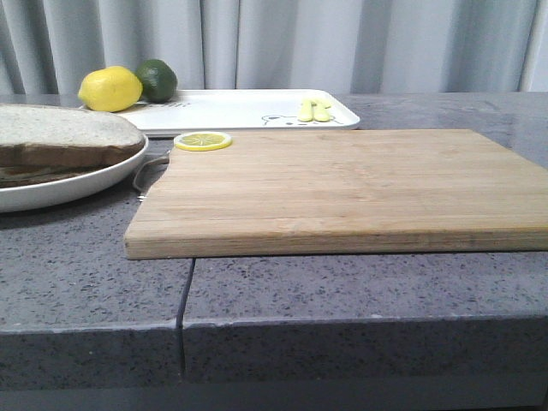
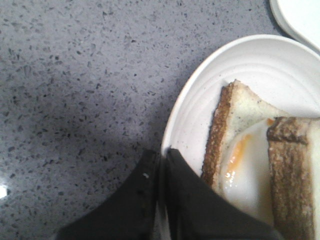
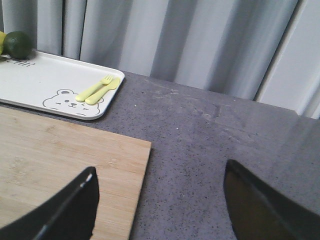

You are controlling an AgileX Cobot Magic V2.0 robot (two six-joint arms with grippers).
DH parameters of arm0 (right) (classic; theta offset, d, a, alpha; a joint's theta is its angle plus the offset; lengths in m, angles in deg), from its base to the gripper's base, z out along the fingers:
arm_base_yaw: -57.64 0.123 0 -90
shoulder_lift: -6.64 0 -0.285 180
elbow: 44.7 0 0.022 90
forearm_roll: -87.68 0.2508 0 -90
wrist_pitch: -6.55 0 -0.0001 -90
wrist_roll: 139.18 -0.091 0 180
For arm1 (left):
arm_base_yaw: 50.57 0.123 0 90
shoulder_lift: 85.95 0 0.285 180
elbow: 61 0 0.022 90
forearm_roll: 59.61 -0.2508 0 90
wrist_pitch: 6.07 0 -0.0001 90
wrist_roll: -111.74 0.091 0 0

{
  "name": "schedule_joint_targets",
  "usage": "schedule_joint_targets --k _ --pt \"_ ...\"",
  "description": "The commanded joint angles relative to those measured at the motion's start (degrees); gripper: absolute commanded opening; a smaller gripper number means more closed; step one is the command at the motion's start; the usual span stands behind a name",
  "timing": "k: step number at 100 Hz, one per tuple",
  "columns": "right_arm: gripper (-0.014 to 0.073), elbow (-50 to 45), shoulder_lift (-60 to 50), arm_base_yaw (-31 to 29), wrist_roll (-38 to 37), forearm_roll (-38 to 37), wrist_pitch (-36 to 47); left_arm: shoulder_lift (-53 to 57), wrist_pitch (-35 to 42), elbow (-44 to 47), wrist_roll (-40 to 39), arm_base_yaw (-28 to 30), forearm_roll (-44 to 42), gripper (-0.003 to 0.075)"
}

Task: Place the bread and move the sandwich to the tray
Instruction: 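Lift the sandwich plate with the left gripper toward the tray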

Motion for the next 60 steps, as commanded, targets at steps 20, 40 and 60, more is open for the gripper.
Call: schedule_joint_targets --k 20,40,60 --pt "0.052 1.3 0.4 -0.4 -0.1 -0.6 3.8 4.1 2.7 -1.7 -0.2 0.2 4.6 -0.0019" --pt "0.052 1.3 0.4 -0.4 -0.1 -0.6 3.8 8.4 2.7 -2.0 -0.2 0.2 8.4 -0.0019" --pt "0.052 1.3 0.4 -0.4 -0.1 -0.6 3.8 9.7 1.4 -4.8 1.4 0.2 14.0 -0.0019"
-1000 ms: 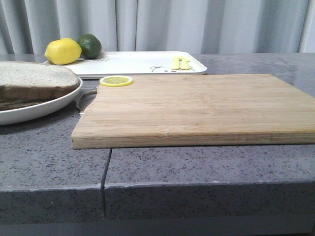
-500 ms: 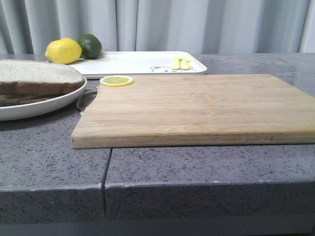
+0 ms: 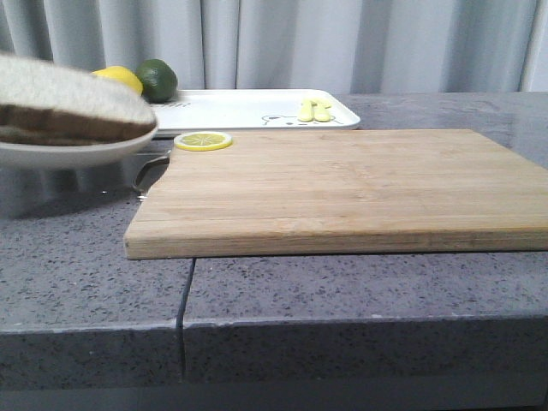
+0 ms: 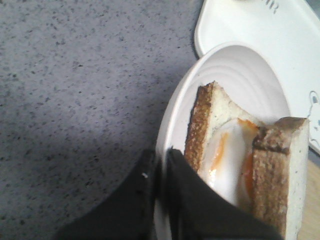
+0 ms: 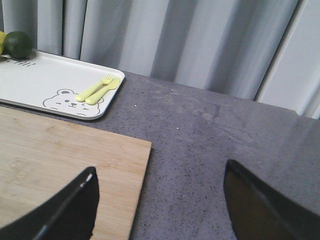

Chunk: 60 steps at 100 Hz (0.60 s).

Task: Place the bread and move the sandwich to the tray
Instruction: 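Lift the sandwich plate with the left gripper toward the tray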

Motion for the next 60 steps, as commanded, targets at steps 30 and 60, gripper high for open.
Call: schedule_joint_targets --k 30,60 --pt "0.052 1.3 0.4 -0.4 -0.1 -0.6 3.8 -0.6 1.5 -8.1 5.4 0.2 16.4 -0.002" --pt "0.052 1.3 0.4 -0.4 -0.1 -0.6 3.8 -9.3 -2.4 -14.2 9.7 0.2 23.8 -0.0019"
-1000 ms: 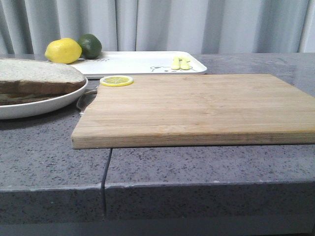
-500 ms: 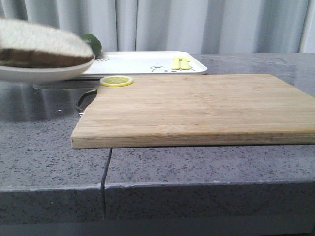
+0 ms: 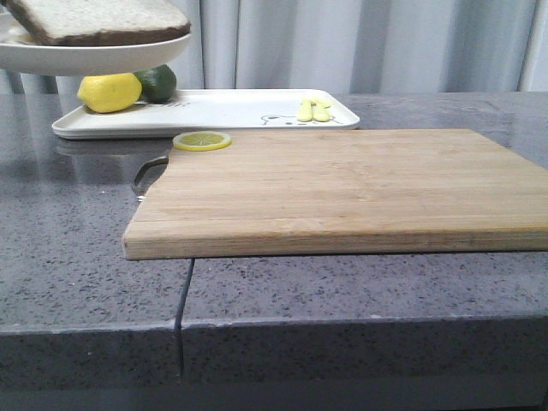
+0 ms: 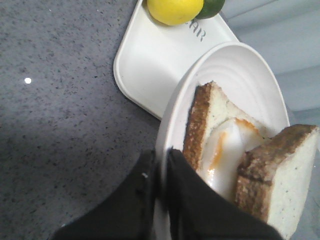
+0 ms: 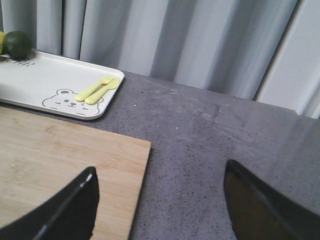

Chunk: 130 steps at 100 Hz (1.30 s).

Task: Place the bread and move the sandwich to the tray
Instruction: 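Lift the sandwich plate with the left gripper toward the tray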

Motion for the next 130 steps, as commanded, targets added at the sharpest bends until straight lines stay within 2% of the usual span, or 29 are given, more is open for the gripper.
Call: schedule_joint_targets --k 1,37,71,103,130 --pt "0.052 1.3 0.4 -0.4 -0.1 -0.6 3.8 -1.4 0.1 -4.8 1.1 0.2 6.8 -0.0019" --pt "0.052 1.3 0.4 -0.4 -0.1 -0.6 3.8 -13.2 -5.9 -19.3 2.6 0.0 7.9 -0.002" --pt "0.052 1.3 0.4 -0.4 -0.1 -0.6 3.8 -25.2 -10.0 -34.6 1.4 -3.4 8.0 -0.002" --pt "0.052 1.3 0.4 -0.4 -0.1 -0.6 3.6 -34.0 -11.6 -44.2 -0.9 -6.6 7.2 -0.002" --pt "0.052 1.2 0.4 -0.4 -0.1 -0.7 2.3 -40.1 -13.6 -52.0 -4.0 -6.6 5.1 -0.002"
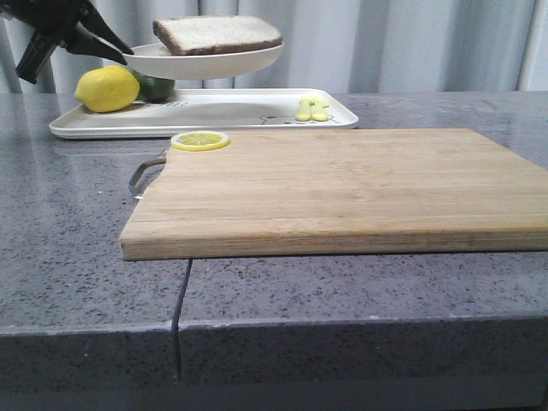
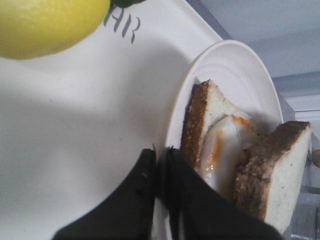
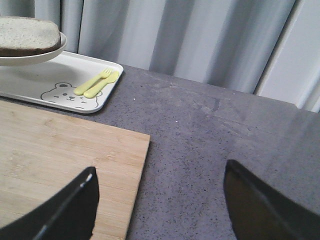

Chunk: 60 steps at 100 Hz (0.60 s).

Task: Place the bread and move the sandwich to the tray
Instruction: 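Lift the sandwich plate with the left gripper toward the tray, then lower the plate onto the white tray beside the lemon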

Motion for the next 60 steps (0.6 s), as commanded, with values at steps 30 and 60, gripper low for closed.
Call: schedule_joint_targets --k 30,60 --pt "0.052 1.1 0.5 -0.4 -0.1 -0.7 3.5 -2.3 -1.2 -11.4 -6.8 -0.7 -2.1 -0.002" --pt "0.052 1.1 0.5 -0.4 -0.1 -0.7 3.5 -4.8 -1.7 -12.1 -7.6 -1.0 -2.6 -0.002"
